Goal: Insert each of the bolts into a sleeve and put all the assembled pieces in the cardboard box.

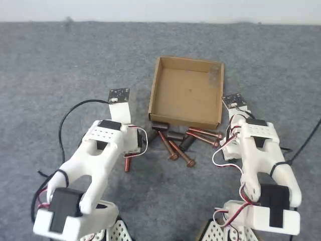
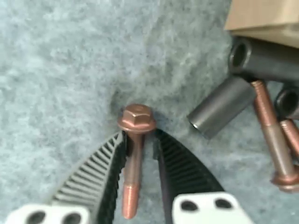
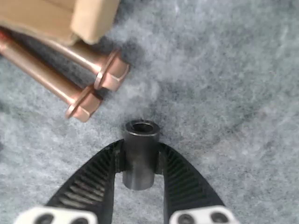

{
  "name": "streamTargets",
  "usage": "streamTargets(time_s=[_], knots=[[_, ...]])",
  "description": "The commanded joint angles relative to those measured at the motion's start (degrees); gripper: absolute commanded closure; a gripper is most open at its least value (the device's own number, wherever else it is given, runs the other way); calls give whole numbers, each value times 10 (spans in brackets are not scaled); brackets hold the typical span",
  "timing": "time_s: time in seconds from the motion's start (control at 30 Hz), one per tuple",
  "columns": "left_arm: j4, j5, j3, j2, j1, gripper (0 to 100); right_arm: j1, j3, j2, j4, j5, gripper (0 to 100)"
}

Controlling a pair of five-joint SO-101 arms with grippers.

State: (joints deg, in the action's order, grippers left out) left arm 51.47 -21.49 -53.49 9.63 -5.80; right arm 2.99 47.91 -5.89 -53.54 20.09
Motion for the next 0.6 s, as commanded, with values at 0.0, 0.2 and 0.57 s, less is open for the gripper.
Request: streamTargets(time_s=[0.0, 0.2, 0.57], knots=[[4, -7, 57, -35, 3, 919, 4, -8, 5, 14, -2, 991], [39, -4, 101, -96, 2, 921, 4, -8, 5, 13, -2, 991], [23, 79, 84, -55, 21, 989, 4, -8, 3, 13, -4, 991]])
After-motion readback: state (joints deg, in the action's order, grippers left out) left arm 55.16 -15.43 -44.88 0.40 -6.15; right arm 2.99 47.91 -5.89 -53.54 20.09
